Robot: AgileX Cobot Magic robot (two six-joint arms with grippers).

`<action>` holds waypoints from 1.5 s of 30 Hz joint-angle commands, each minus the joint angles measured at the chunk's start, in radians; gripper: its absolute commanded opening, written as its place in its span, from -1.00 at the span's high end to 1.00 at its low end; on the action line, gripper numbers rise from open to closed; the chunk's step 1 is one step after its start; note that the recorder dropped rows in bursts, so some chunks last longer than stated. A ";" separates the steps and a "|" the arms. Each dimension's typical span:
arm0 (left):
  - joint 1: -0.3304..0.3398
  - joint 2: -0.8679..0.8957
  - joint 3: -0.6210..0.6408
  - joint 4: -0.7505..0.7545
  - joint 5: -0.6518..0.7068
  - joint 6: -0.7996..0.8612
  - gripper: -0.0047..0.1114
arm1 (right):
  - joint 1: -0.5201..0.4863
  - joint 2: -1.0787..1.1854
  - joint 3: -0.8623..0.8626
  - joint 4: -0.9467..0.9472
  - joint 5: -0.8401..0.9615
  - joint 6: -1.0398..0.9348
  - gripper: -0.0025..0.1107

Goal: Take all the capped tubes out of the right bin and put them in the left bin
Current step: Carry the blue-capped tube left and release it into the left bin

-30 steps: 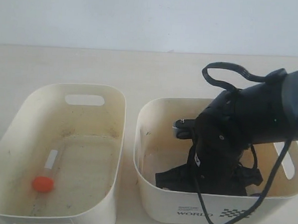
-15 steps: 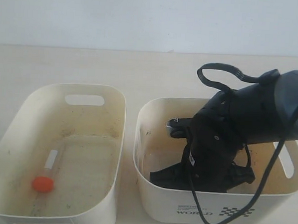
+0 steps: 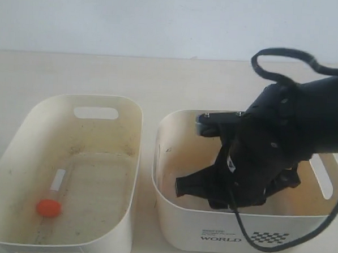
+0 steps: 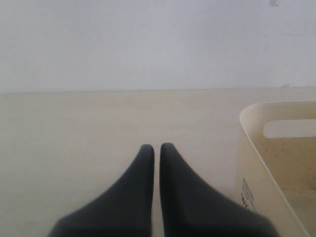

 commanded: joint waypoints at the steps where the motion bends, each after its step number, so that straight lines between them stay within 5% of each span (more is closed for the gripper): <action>1: 0.000 0.000 -0.004 -0.006 -0.006 -0.010 0.84 | -0.005 -0.108 0.002 -0.044 0.014 -0.008 0.96; 18: 0.000 0.000 -0.004 -0.006 -0.006 -0.010 0.84 | -0.003 -0.424 -0.022 -0.041 -0.013 0.027 0.96; 21: 0.000 0.000 -0.004 -0.006 -0.006 -0.010 0.84 | 0.014 -0.477 -0.049 0.088 -0.242 -0.014 0.96; 27: 0.000 0.000 -0.004 -0.006 -0.006 -0.010 0.84 | 0.221 -0.430 -0.049 0.137 -0.812 -0.103 0.96; 32: 0.000 0.000 -0.004 -0.006 -0.006 -0.010 0.84 | 0.278 -0.268 -0.049 0.137 -0.867 -0.139 0.95; 34: 0.000 0.000 -0.004 -0.006 -0.006 -0.010 0.84 | 0.278 -0.200 -0.049 0.137 -0.867 -0.137 0.85; 40: 0.000 0.000 -0.004 -0.006 -0.006 -0.010 0.84 | 0.278 -0.106 -0.049 0.137 -0.870 -0.077 0.02; 43: 0.000 0.000 -0.004 -0.006 -0.006 -0.010 0.84 | 0.278 -0.094 -0.049 0.137 -0.860 -0.077 -0.25; 45: 0.000 0.000 -0.004 -0.006 -0.006 -0.010 0.84 | 0.278 -0.101 -0.049 0.137 -0.854 -0.079 -0.23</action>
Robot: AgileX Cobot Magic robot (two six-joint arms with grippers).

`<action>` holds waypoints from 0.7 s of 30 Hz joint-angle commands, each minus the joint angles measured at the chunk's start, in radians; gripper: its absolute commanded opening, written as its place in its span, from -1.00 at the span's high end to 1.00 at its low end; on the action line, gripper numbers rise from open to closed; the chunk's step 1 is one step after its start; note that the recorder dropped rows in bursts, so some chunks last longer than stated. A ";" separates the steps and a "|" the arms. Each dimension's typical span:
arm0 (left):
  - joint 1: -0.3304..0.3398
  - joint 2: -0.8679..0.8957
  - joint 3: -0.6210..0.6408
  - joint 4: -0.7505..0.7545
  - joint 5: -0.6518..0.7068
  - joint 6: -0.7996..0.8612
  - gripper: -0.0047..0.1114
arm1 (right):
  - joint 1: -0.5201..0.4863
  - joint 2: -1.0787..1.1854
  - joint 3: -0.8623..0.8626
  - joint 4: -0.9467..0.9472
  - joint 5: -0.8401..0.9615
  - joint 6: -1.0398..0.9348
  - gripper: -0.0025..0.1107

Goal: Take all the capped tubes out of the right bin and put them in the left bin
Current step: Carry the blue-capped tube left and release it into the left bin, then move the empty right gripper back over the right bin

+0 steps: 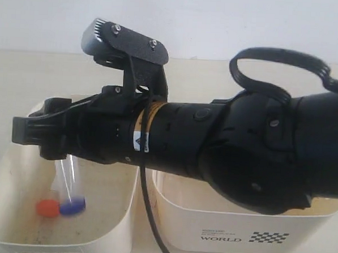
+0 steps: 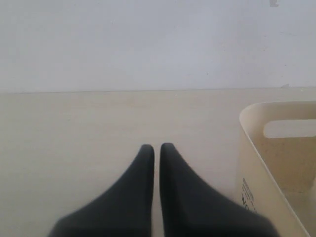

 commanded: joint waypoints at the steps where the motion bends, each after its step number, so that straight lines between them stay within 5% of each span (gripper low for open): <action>1: 0.000 0.000 -0.004 -0.006 -0.006 -0.010 0.84 | 0.002 -0.014 -0.005 0.001 0.004 -0.001 -0.23; 3: 0.000 0.000 -0.004 -0.006 -0.006 -0.010 0.84 | -0.012 -0.055 -0.014 0.001 0.066 -0.008 -0.23; 9: 0.000 0.000 -0.004 -0.006 -0.006 -0.010 0.84 | -0.193 -0.214 -0.225 -0.054 0.981 -0.116 -0.23; 14: 0.000 0.000 -0.004 -0.006 -0.006 -0.010 0.84 | -0.208 -0.219 -0.234 -0.215 1.256 -0.098 -0.23; 21: 0.000 0.000 -0.004 -0.006 -0.006 -0.010 0.84 | -0.208 -0.169 -0.234 -0.271 1.319 -0.038 -0.23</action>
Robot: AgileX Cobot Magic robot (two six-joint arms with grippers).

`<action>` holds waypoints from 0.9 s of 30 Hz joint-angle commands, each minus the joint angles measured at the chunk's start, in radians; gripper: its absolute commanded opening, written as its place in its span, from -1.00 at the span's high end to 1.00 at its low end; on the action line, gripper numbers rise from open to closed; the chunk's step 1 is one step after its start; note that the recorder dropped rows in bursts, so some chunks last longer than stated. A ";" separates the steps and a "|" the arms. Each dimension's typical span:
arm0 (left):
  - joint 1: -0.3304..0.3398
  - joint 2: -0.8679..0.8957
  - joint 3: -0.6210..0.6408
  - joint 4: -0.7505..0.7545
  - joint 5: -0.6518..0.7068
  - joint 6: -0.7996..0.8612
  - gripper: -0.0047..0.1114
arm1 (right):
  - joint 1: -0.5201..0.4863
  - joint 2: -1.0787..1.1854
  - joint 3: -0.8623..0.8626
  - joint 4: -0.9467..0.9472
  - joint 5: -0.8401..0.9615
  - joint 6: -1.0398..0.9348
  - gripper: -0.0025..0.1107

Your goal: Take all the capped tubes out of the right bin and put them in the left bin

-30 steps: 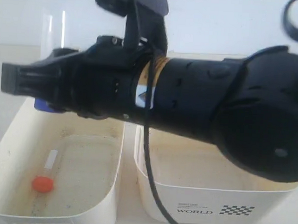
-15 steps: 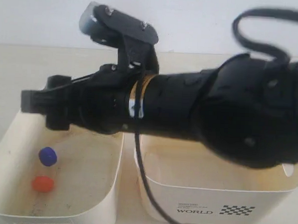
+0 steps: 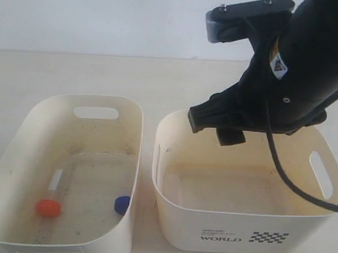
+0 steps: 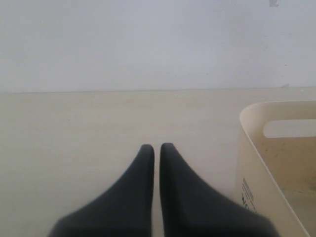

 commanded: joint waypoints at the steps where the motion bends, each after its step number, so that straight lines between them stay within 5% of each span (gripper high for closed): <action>1: 0.000 0.000 -0.004 -0.006 -0.006 -0.010 0.84 | -0.006 0.046 -0.006 -0.016 0.033 0.014 -0.23; 27: 0.000 0.000 -0.004 -0.006 -0.006 -0.010 0.84 | -0.077 0.236 0.078 -0.015 -0.008 0.066 -0.23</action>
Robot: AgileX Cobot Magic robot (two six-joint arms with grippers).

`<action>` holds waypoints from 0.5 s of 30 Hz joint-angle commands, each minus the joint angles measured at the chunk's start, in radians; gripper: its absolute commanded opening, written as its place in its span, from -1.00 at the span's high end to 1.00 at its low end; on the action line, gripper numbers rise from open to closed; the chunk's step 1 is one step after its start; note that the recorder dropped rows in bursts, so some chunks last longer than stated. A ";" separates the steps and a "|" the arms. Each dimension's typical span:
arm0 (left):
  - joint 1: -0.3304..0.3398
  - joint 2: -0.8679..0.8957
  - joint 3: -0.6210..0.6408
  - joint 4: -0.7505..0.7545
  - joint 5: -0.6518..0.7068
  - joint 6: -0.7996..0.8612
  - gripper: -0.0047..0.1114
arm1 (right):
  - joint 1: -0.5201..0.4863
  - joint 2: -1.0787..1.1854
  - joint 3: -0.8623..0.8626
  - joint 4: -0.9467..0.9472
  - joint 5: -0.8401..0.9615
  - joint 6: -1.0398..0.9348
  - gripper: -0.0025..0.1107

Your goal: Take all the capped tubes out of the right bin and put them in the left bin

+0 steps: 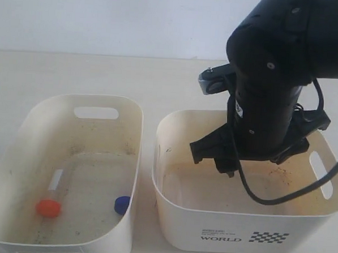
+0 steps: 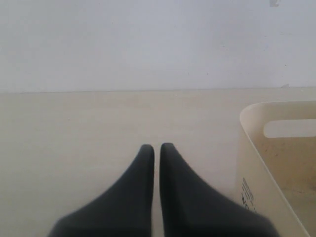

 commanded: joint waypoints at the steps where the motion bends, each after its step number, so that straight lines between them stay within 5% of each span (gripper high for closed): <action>1: 0.000 0.000 -0.004 -0.006 -0.006 -0.010 0.84 | -0.008 -0.001 0.091 -0.006 -0.062 0.032 -0.23; 15: 0.000 0.000 -0.004 -0.006 -0.006 -0.010 0.84 | -0.064 -0.001 0.234 -0.002 -0.279 0.123 -0.23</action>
